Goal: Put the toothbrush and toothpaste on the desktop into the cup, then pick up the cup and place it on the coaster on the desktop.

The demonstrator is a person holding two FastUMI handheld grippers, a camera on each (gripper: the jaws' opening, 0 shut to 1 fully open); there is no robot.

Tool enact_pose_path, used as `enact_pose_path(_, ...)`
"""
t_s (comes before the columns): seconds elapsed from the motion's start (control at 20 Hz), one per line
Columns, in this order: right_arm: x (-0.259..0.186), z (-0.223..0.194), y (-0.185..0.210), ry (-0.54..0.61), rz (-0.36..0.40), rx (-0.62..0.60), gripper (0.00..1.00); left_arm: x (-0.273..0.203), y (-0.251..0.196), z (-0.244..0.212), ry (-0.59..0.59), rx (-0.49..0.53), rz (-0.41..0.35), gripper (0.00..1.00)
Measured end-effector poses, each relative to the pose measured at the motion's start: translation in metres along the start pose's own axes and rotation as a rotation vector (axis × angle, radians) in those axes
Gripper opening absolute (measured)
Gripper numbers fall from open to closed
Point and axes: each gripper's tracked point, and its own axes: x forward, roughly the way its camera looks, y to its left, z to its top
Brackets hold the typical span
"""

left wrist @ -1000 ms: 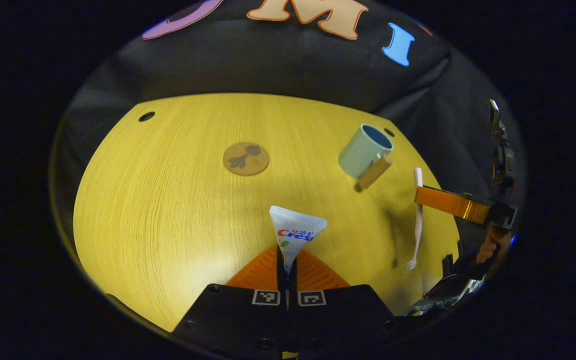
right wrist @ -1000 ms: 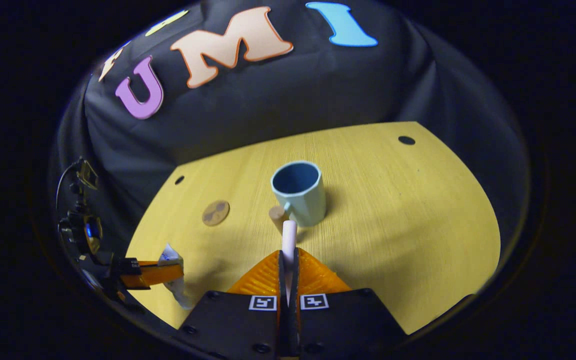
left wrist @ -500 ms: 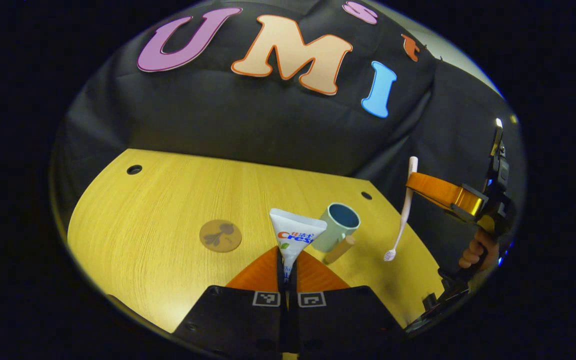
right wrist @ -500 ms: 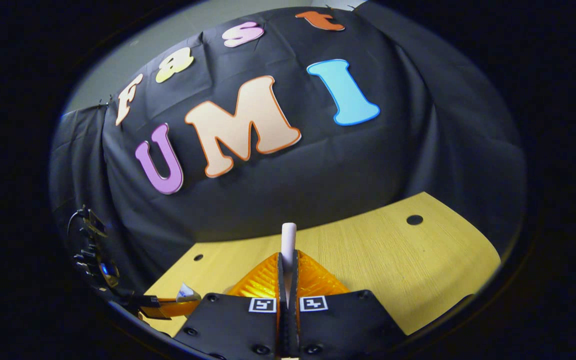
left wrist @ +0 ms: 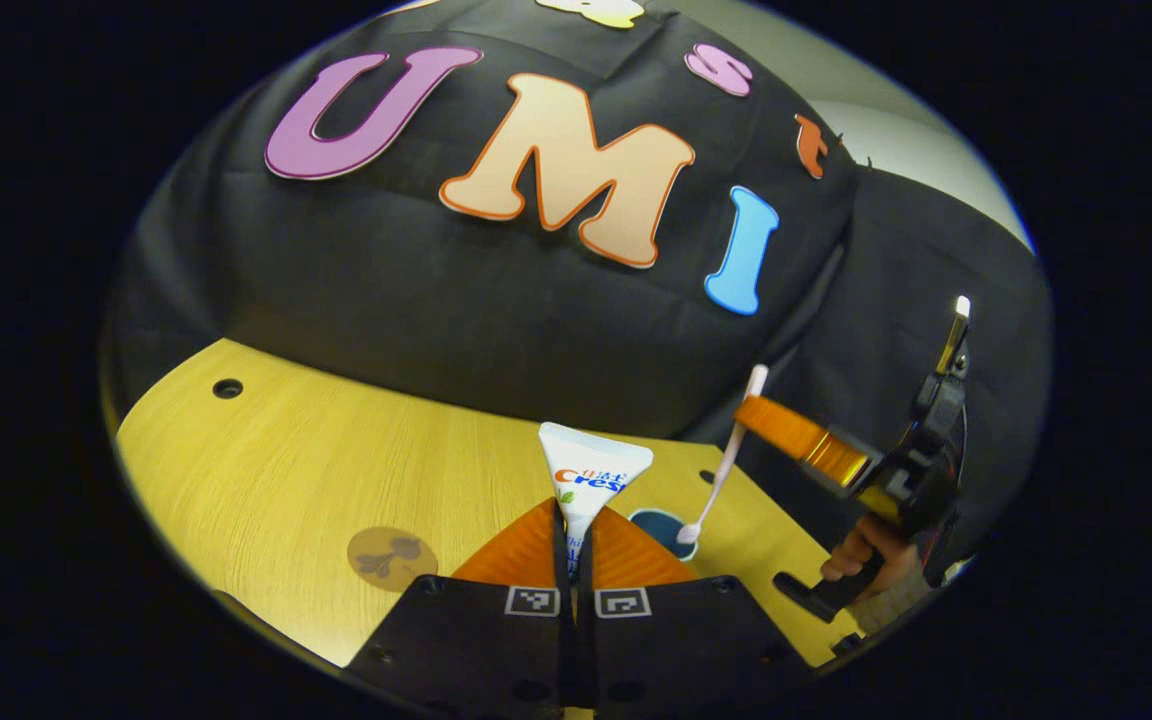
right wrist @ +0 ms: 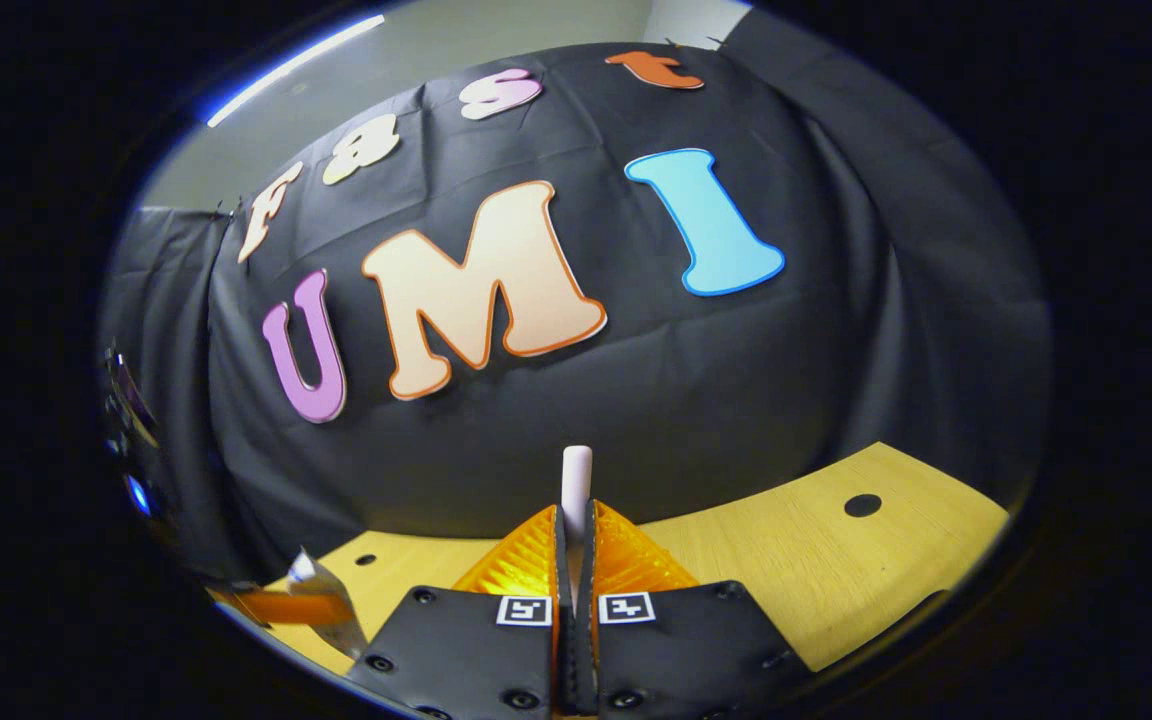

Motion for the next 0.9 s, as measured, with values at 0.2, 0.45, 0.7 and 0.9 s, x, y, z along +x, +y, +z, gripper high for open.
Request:
enact_pose_path(0.2,0.001,-0.026,0.000,0.029,0.009,-0.052,0.02,0.024,-0.021,0.013,-0.083,0.023,-0.064,0.00)
enact_pose_path(0.45,-0.010,-0.032,-0.014,0.034,-0.004,-0.040,0.04,0.054,-0.055,0.027,-0.177,-0.005,-0.142,0.00)
enact_pose_path(0.7,-0.031,-0.014,-0.039,0.002,-0.045,0.021,0.22,0.072,-0.076,0.017,-0.170,0.047,-0.197,0.00)
enact_pose_path(0.9,-0.053,-0.001,-0.075,-0.024,-0.127,0.039,0.94,0.083,-0.086,0.001,-0.145,0.072,-0.223,0.00)
